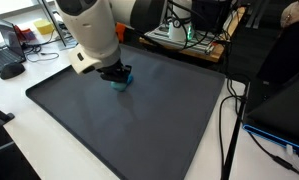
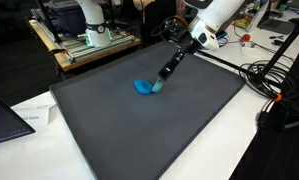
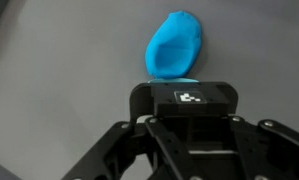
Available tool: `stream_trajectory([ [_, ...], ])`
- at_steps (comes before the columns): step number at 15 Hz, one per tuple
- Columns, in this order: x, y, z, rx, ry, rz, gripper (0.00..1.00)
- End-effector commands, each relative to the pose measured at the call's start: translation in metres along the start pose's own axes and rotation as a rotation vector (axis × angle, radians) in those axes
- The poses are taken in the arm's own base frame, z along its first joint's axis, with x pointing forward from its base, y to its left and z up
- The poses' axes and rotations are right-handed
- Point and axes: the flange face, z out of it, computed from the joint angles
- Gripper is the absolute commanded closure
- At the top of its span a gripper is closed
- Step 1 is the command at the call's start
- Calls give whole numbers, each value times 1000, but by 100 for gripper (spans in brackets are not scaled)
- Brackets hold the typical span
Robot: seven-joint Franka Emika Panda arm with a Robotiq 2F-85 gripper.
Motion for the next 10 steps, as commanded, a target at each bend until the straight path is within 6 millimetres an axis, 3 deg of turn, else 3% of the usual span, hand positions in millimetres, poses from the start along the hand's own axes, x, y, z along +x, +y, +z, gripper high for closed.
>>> stream_trajectory([
  [1, -21, 30, -2, 95, 45, 25, 78],
  [10, -50, 89, 3, 252, 150, 85, 78],
])
